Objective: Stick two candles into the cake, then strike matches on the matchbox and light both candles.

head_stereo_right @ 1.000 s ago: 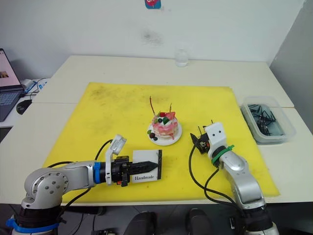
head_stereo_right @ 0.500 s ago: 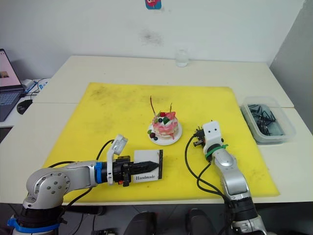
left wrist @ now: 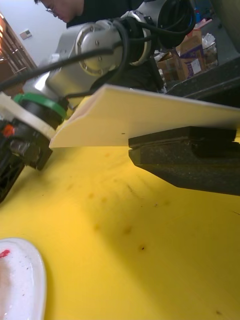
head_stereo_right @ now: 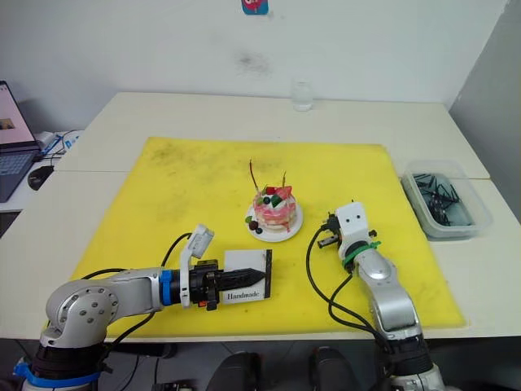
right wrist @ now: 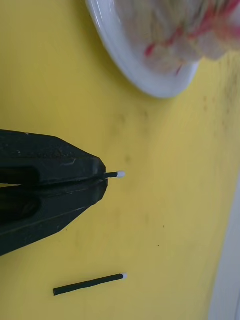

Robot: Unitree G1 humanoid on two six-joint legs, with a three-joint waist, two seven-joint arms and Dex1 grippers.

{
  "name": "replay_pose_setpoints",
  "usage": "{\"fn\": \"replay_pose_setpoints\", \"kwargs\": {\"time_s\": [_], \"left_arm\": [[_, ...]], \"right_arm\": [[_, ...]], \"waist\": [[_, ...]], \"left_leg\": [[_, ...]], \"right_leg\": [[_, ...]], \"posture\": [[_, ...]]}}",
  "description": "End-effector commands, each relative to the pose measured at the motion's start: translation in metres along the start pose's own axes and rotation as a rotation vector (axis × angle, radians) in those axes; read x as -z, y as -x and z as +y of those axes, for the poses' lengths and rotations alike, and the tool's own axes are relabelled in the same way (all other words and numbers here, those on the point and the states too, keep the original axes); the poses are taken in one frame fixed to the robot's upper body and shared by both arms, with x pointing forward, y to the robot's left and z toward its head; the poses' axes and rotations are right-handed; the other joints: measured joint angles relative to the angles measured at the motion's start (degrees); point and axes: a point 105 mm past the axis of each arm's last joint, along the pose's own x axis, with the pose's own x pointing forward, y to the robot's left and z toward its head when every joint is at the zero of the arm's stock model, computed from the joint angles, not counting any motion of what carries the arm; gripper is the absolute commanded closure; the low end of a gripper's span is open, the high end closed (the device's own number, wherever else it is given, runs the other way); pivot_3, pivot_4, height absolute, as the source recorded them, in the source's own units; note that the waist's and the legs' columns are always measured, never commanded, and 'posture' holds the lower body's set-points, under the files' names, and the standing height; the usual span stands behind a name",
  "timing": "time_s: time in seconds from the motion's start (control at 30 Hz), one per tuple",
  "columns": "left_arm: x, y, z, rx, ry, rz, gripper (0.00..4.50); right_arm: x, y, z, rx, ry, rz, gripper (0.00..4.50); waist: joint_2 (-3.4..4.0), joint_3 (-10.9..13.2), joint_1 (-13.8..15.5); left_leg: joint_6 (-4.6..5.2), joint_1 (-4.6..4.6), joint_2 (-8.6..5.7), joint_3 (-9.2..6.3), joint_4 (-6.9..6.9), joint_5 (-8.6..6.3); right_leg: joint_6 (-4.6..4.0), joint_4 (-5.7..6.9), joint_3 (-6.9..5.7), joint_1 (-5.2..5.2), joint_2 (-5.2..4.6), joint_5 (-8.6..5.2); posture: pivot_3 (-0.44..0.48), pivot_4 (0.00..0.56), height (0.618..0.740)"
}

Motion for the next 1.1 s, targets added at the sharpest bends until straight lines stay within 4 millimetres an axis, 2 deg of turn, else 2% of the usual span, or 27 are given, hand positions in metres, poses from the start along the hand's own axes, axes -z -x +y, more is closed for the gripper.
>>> {"fn": "replay_pose_setpoints", "kwargs": {"time_s": [0.03,0.17,0.27,0.37,0.6,0.7,0.83,1.1], "left_arm": [[-0.003,-0.002,-0.004,0.021,-0.026,-0.007,4.5],[-0.004,-0.004,-0.007,0.041,-0.033,0.005,4.5],[-0.004,-0.004,-0.007,0.049,-0.035,0.013,4.5],[-0.005,-0.003,-0.007,0.052,-0.037,0.024,4.5],[-0.007,0.0,-0.003,0.033,-0.051,0.038,4.5],[-0.006,0.001,-0.004,0.032,-0.052,0.039,4.5],[-0.006,0.002,-0.004,0.016,-0.051,0.034,4.5],[-0.006,0.001,-0.003,0.013,-0.047,0.029,4.5]], "right_arm": [[-0.02,0.025,0.013,-0.117,0.012,-0.039,4.47],[-0.013,0.061,0.039,-0.315,0.037,0.002,4.47],[-0.001,0.077,0.045,-0.372,0.073,0.037,4.47],[0.007,0.079,0.041,-0.343,0.059,0.035,4.47],[0.029,0.068,0.036,-0.305,0.002,0.028,4.47],[0.034,0.066,0.035,-0.307,-0.003,0.032,3.86],[0.035,0.064,0.034,-0.31,0.021,0.016,2.42],[0.038,0.061,0.036,-0.326,0.022,0.003,2.42]], "waist": [[0.0,0.0,0.0],[0.0,0.0,0.1],[0.0,0.0,0.1],[-0.01,0.0,-0.1],[-0.02,0.0,0.0],[-0.02,0.0,0.0],[-0.01,0.0,0.0],[-0.02,0.0,0.0]], "left_leg": [[0.0,0.0,0.0,0.0,0.0,0.0],[0.0,0.0,0.0,-0.05,0.0,0.0],[0.0,0.03,0.0,-0.01,0.01,0.0],[0.0,0.07,0.0,-0.04,0.02,0.0],[0.0,0.05,-0.02,-0.03,0.03,0.0],[0.0,0.02,-0.02,0.0,0.01,-0.01],[0.0,0.04,0.0,-0.05,0.0,-0.01],[0.0,0.05,-0.01,-0.02,0.02,0.0]], "right_leg": [[0.0,-0.01,0.0,0.0,0.0,0.0],[-0.02,-0.01,-0.06,0.01,-0.01,-0.02],[-0.02,-0.01,-0.03,0.01,-0.01,-0.02],[-0.06,-0.01,-0.05,0.03,0.0,-0.04],[-0.14,-0.04,-0.03,0.03,-0.01,-0.09],[-0.07,-0.06,-0.03,0.03,-0.02,-0.05],[-0.07,-0.03,-0.07,0.03,0.0,-0.05],[-0.05,-0.01,-0.03,0.04,0.0,-0.04]], "posture": [[0.0,0.15,0.74],[0.0,0.15,0.74],[0.0,0.15,0.74],[0.0,0.15,0.74],[0.0,0.15,0.74],[0.0,0.15,0.74],[0.0,0.15,0.74],[0.0,0.15,0.74]]}}
